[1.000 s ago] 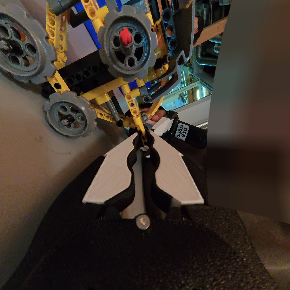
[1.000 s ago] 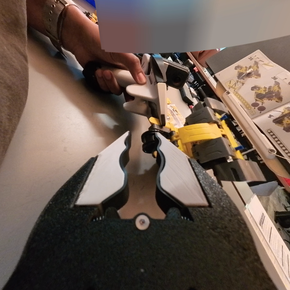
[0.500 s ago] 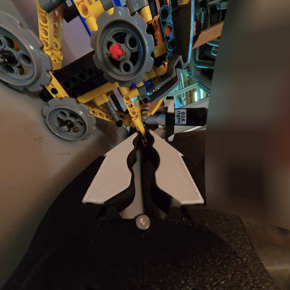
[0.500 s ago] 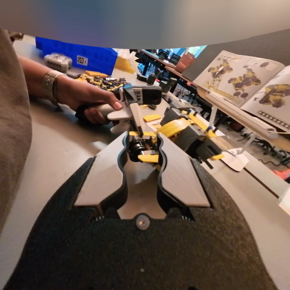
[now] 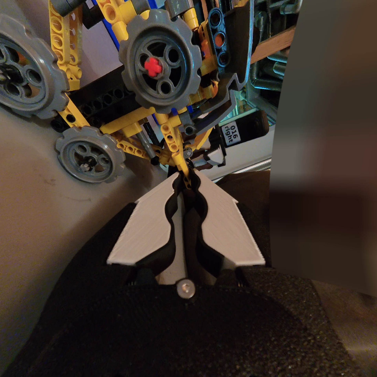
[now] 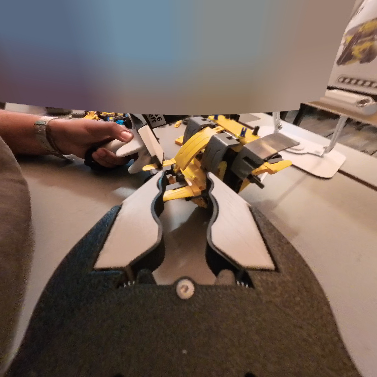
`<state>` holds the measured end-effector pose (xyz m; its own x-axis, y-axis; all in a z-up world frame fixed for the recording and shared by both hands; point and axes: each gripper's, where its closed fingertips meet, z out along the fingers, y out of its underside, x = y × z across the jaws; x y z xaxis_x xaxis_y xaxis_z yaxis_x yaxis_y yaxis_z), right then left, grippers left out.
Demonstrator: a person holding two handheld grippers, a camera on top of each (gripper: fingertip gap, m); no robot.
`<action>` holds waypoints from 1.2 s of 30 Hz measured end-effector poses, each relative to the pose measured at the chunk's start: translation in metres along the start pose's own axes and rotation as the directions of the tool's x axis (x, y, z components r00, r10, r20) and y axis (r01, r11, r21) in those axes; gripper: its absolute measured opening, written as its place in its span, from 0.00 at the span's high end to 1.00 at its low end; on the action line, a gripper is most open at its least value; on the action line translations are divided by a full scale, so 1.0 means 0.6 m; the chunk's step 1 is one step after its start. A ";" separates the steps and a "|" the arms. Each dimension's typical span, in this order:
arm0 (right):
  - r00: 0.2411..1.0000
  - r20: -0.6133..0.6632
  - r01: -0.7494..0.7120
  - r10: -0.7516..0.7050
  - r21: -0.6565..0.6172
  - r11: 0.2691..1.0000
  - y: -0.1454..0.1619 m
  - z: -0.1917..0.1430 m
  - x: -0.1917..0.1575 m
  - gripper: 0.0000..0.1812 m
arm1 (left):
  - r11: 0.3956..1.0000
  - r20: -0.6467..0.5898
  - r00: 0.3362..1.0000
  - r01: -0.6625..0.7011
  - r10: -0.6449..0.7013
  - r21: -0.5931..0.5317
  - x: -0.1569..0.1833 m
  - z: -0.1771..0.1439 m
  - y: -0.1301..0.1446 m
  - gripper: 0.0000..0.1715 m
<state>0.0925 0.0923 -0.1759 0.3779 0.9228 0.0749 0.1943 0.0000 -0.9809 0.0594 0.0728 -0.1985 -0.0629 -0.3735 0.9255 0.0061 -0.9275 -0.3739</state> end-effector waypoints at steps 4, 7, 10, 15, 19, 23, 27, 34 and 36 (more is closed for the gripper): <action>0.998 0.016 -0.063 0.064 -0.078 0.995 -0.003 -0.001 0.003 0.78 | 1.000 0.001 1.000 -0.002 0.002 0.007 0.000 0.002 -0.002 0.96; 1.000 -0.021 -0.008 0.004 -0.169 0.986 -0.003 -0.005 0.007 0.76 | 1.000 0.000 1.000 -0.001 0.001 0.012 0.000 0.000 -0.002 0.96; 0.998 -0.062 0.002 -0.018 -0.246 0.969 0.005 -0.008 0.008 0.76 | 1.000 0.002 1.000 -0.003 0.003 0.017 0.000 -0.002 -0.002 0.96; 0.972 -0.142 -0.222 0.185 -0.312 0.924 0.045 -0.013 0.013 0.66 | 1.000 0.010 1.000 -0.012 0.012 0.012 0.000 0.000 0.000 0.96; 0.913 -0.101 -0.407 0.395 -0.214 0.888 0.032 -0.016 0.008 0.63 | 1.000 0.006 1.000 -0.009 0.009 0.015 0.001 -0.001 0.001 0.96; 0.847 -0.019 -0.526 0.531 -0.170 0.833 0.033 -0.008 -0.012 0.60 | 1.000 0.012 1.000 -0.015 0.015 0.020 0.002 -0.003 0.001 0.96; 0.840 -0.026 -0.532 0.541 -0.229 0.815 0.064 0.007 -0.025 0.57 | 0.996 0.052 0.997 -0.052 0.048 0.078 -0.001 -0.016 -0.014 0.84; 0.849 0.004 -0.504 0.528 -0.293 0.812 0.084 0.021 -0.046 0.53 | 0.896 0.409 0.850 -0.419 0.331 0.146 0.002 -0.073 -0.077 0.64; 0.835 0.031 -0.522 0.550 -0.270 0.809 0.076 0.019 -0.046 0.55 | 0.808 0.530 0.704 -0.586 0.473 0.059 0.021 -0.081 -0.090 0.56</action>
<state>0.0804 0.0714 -0.2246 0.3944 0.7823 -0.4822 0.2045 -0.5863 -0.7839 0.0096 0.1194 -0.1698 0.4871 -0.7109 0.5073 0.1004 -0.5315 -0.8411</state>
